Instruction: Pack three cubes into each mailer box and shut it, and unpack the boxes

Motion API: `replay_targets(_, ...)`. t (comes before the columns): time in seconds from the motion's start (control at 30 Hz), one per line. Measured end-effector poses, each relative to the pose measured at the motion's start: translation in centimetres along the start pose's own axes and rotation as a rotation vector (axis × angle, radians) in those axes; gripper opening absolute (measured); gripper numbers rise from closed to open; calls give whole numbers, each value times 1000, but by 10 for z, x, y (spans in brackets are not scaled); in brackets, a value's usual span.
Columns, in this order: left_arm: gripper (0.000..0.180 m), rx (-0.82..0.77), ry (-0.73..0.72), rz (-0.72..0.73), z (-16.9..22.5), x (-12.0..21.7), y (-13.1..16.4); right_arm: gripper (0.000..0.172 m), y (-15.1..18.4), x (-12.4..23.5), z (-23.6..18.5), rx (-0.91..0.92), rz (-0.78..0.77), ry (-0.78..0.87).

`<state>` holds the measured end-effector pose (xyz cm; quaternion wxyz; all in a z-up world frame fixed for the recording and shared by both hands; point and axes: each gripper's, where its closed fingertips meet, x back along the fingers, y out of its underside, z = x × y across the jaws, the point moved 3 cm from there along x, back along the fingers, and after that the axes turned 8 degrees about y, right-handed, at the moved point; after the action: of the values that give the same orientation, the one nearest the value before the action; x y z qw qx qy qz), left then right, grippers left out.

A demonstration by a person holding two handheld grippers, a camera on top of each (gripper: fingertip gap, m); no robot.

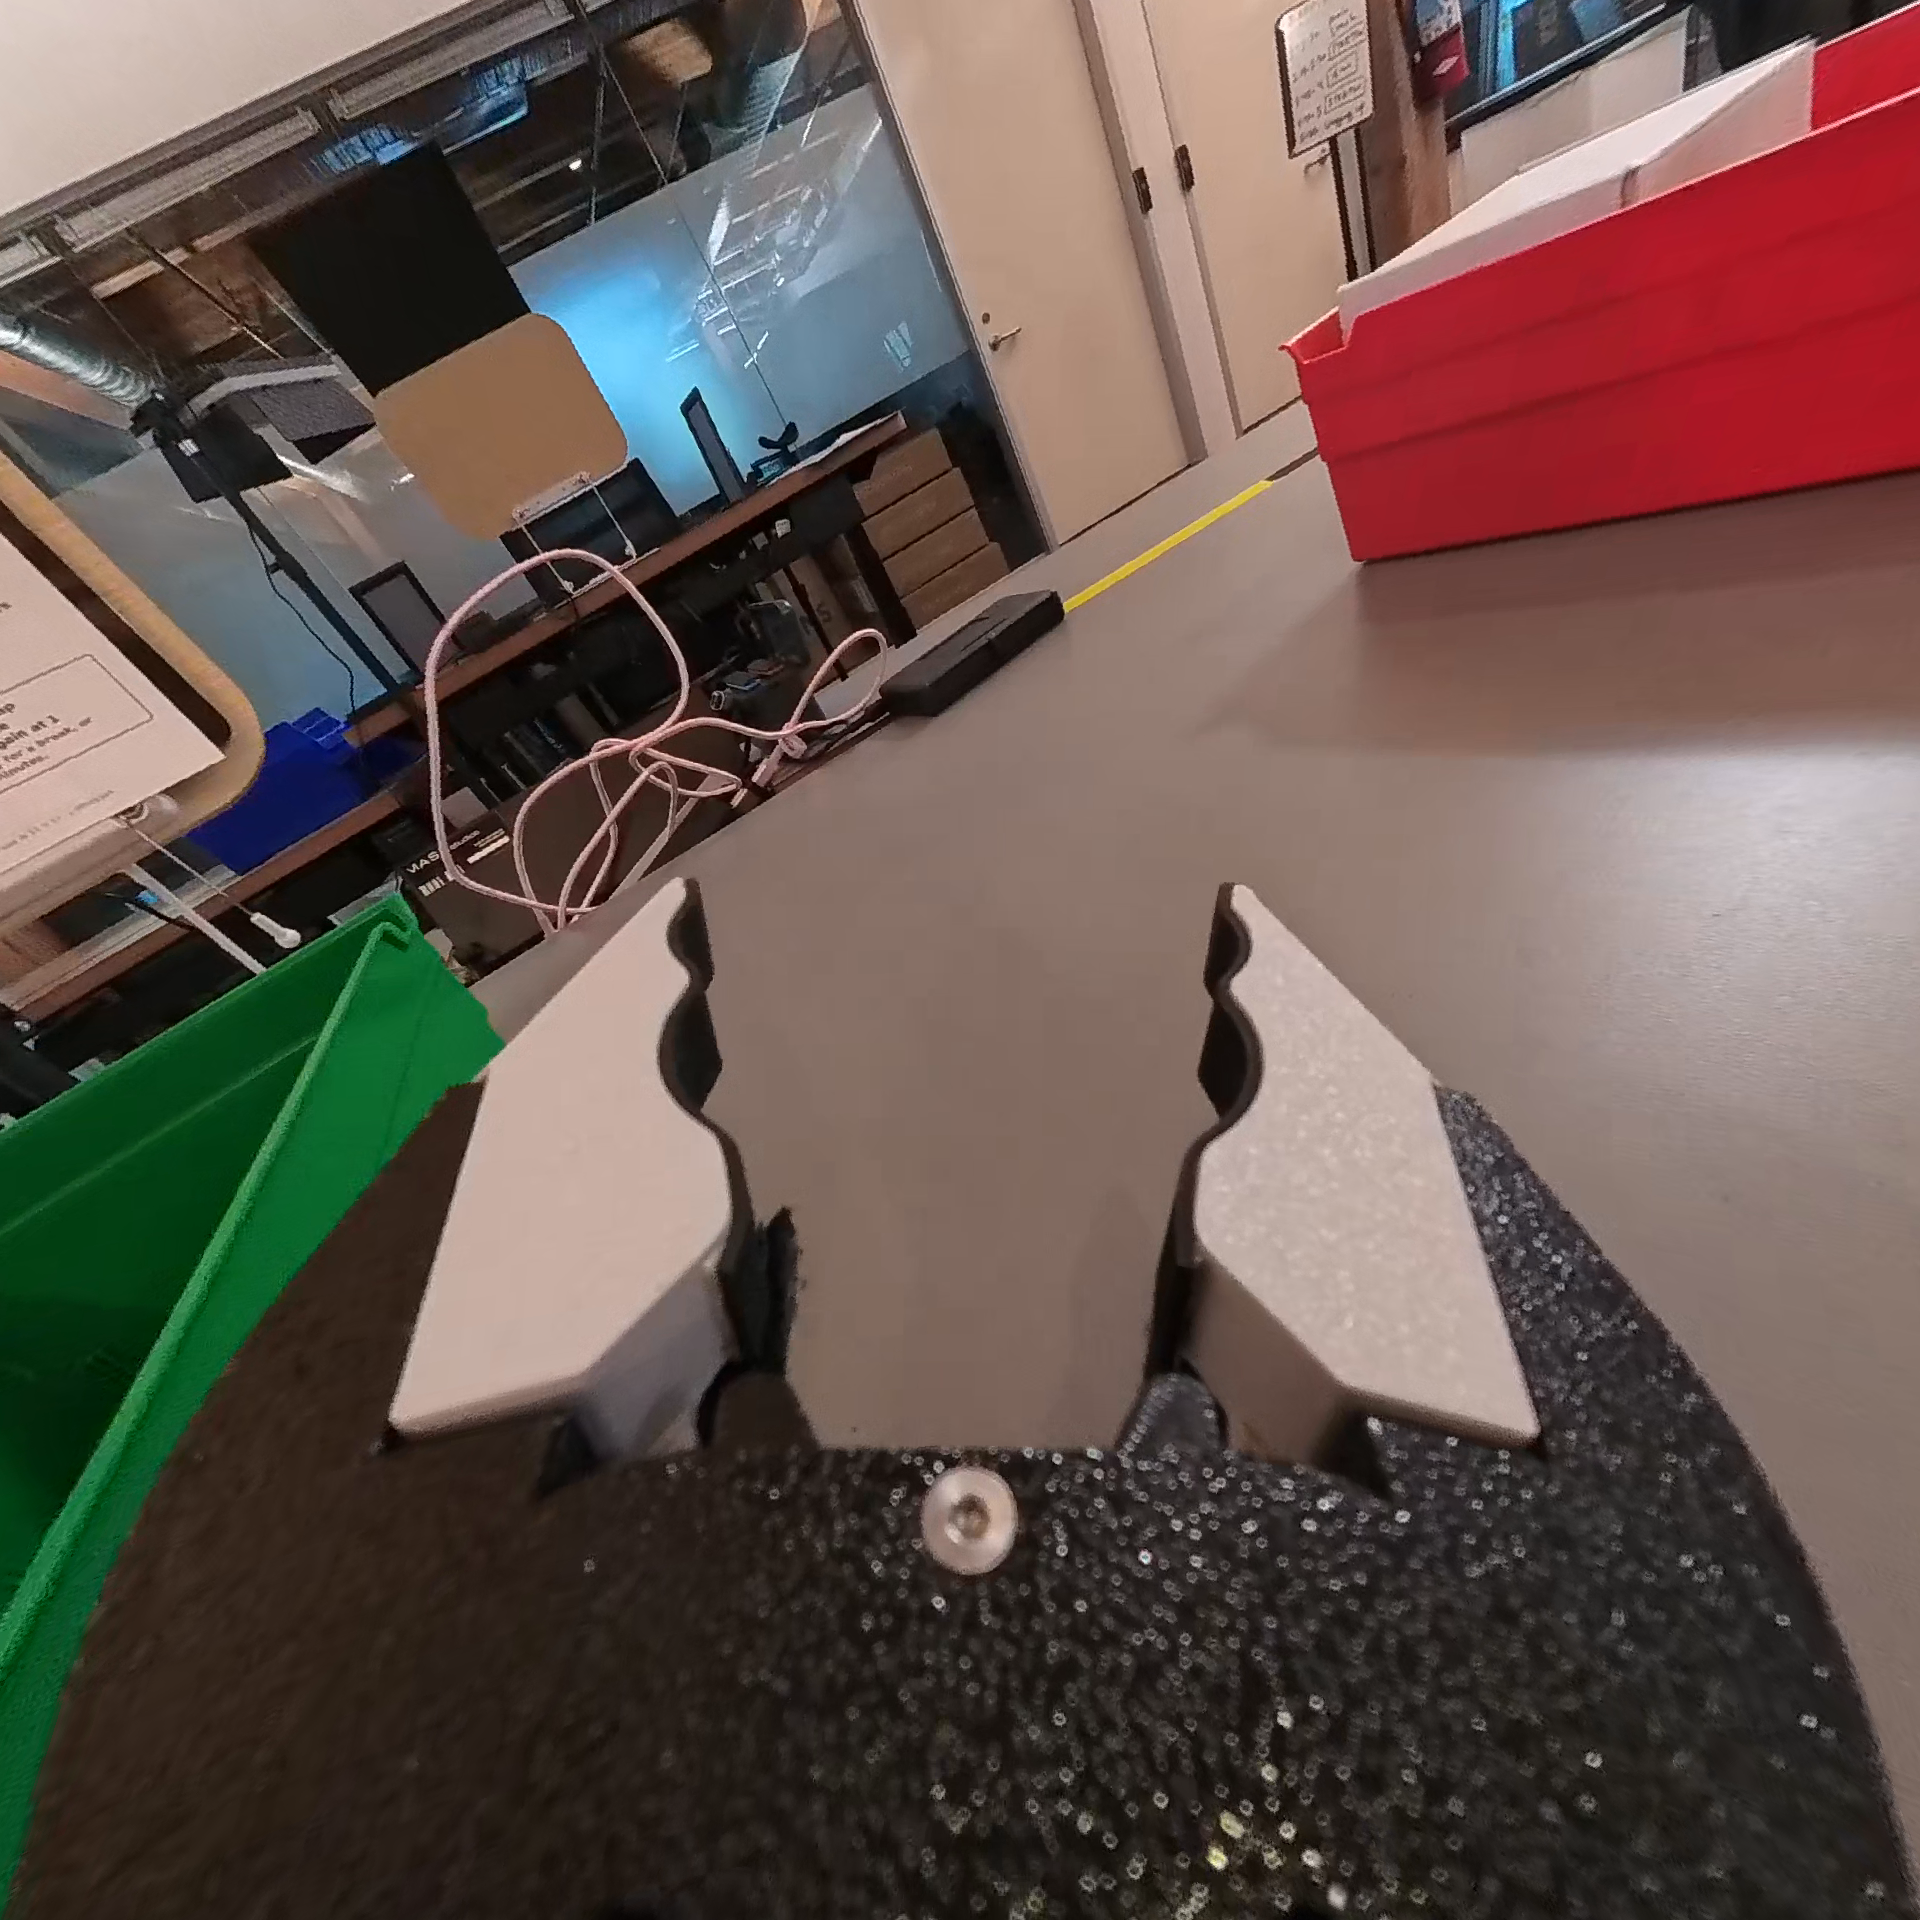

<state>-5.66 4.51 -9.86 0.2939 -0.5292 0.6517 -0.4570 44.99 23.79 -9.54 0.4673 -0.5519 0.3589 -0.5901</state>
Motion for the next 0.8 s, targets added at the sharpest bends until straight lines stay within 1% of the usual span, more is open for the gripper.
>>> replay_targets(0.3,91,19,3,12,-1,2,-1,80,0,0,0,3,1,-3)
replay_targets(0.4,96,15,6,36,-1,7,-6,80,0,0,0,7,3,-6)
replay_targets(0.43,97,-4,-27,57,-5,13,-13,79,0,0,0,6,4,-6)
replay_targets(0.47,93,-28,-73,97,-10,22,-25,79,0,0,0,6,5,-6)
replay_targets(0.5,86,-40,-103,145,-13,33,-38,78,0,0,0,7,6,-5)
replay_targets(0.53,74,-45,-121,176,-15,43,-50,77,0,0,0,8,6,-3)
replay_targets(0.57,69,-46,-139,189,-18,53,-59,76,-1,0,1,10,7,2)
replay_targets(0.6,70,-45,-135,191,-19,61,-65,77,-1,0,2,13,12,19)
replay_targets(0.63,73,-30,-141,172,-22,68,-67,79,-2,-1,5,19,20,46)
replay_targets(0.67,82,-2,-163,140,-29,73,-67,80,-3,-1,6,25,26,65)
replay_targets(0.7,94,34,-188,99,-38,78,-64,80,-4,-1,6,29,31,78)
replay_targets(0.77,118,129,-225,-8,-54,83,-49,80,-7,-1,6,37,39,93)
replay_targets(0.8,127,180,-235,-70,-61,84,-38,79,-7,-1,5,42,37,95)
